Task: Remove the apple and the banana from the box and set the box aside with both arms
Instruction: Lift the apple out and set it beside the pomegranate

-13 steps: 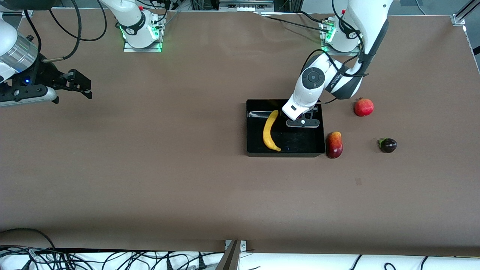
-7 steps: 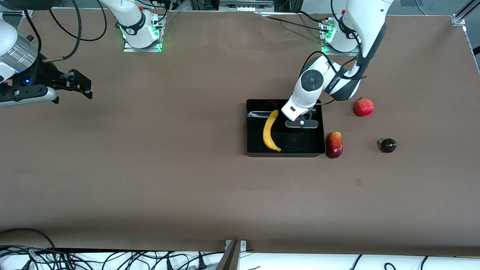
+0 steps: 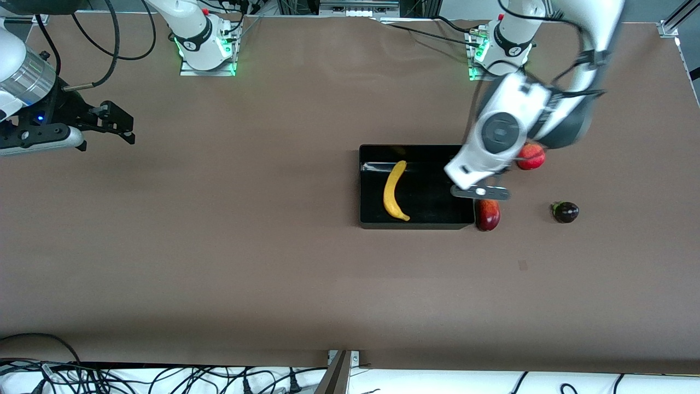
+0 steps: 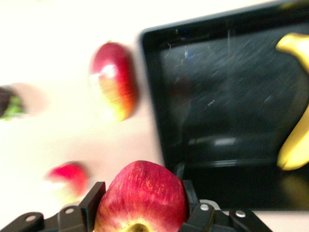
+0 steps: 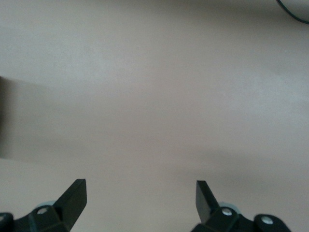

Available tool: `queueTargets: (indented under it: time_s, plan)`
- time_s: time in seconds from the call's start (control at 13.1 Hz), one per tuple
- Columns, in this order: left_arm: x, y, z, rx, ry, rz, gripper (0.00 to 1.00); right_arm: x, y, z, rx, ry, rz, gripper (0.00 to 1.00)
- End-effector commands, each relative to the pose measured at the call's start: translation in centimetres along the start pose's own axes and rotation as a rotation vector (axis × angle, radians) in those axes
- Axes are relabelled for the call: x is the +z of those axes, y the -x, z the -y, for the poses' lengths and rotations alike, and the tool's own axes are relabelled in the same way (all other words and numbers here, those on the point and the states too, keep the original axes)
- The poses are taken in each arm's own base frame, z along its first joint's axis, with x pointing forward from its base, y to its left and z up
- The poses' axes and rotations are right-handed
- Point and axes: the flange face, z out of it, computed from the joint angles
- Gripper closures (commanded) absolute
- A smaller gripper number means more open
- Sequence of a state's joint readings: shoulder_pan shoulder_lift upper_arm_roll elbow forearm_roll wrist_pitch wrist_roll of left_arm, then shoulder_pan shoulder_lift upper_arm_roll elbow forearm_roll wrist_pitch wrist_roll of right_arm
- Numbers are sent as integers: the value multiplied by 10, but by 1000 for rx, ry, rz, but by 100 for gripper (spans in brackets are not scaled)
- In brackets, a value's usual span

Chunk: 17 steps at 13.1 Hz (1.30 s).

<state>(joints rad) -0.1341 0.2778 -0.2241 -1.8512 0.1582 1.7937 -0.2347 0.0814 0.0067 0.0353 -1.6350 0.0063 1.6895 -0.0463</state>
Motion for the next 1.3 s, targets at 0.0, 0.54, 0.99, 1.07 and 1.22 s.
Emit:
queueTargets:
  time_s: [0.0, 0.54, 0.99, 1.07, 1.22]
  plan:
    - [31, 6, 63, 192, 30, 106, 74, -6, 0, 3, -1, -3, -7, 0]
    - [164, 42, 61, 276, 80, -81, 72, -7, 0, 26, -43, 0, -9, 0]
    - [166, 42, 70, 247, 85, -96, 0, -6, 0, 32, -56, 4, -7, 0]
    - [141, 42, 74, 220, 72, -98, 0, -6, 0, 32, -54, 4, -7, 0]
    - [72, 39, 58, 147, 40, -65, 0, -6, 0, 30, -51, 5, -7, 0]
